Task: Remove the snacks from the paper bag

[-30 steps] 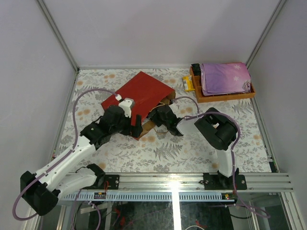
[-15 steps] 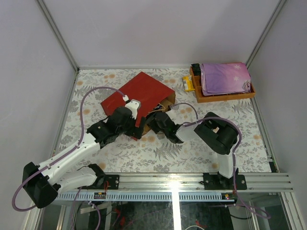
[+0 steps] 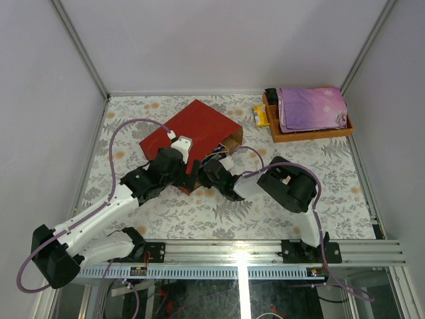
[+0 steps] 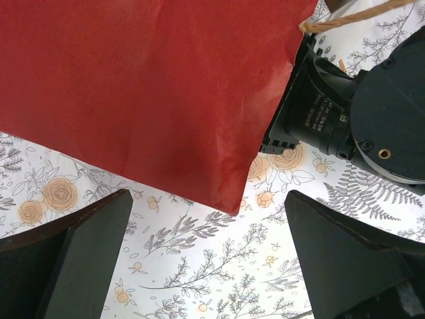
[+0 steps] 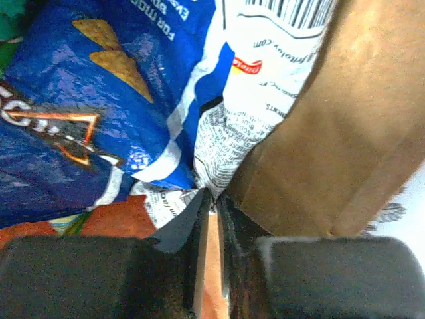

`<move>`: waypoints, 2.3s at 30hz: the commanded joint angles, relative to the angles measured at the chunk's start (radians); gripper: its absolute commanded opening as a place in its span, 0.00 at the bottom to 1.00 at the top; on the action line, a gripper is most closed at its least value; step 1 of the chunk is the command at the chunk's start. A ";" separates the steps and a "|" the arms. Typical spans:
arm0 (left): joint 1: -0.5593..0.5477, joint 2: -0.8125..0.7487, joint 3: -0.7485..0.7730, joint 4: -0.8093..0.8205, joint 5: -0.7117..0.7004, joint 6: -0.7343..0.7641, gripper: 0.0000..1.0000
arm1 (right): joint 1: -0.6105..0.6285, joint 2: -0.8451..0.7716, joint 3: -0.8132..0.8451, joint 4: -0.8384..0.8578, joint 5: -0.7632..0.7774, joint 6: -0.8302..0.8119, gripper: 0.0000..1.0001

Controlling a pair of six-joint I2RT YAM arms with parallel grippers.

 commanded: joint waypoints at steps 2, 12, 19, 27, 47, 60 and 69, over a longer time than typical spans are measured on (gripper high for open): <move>-0.005 0.020 -0.003 0.048 -0.041 -0.011 1.00 | 0.013 -0.060 -0.010 -0.043 0.089 -0.113 0.00; -0.006 0.136 0.047 0.050 -0.026 -0.077 1.00 | 0.026 -0.392 -0.295 0.063 0.158 -0.241 0.00; -0.005 0.168 0.048 0.072 -0.094 -0.113 1.00 | 0.026 -0.587 -0.372 -0.022 0.125 -0.355 0.00; -0.002 0.217 0.073 0.065 -0.187 -0.087 1.00 | 0.026 -1.018 -0.605 -0.248 0.055 -0.479 0.00; -0.360 0.121 0.161 -0.122 -0.276 -0.352 1.00 | 0.024 -1.259 -0.344 -1.187 0.396 -0.805 0.99; -0.703 0.214 -0.050 0.203 -0.249 -0.673 1.00 | -0.834 -0.909 -0.384 -0.599 -0.493 -0.911 0.78; -0.574 0.253 -0.168 0.513 -0.212 -0.565 1.00 | -0.936 -0.671 -0.456 -0.258 -0.664 -0.808 0.62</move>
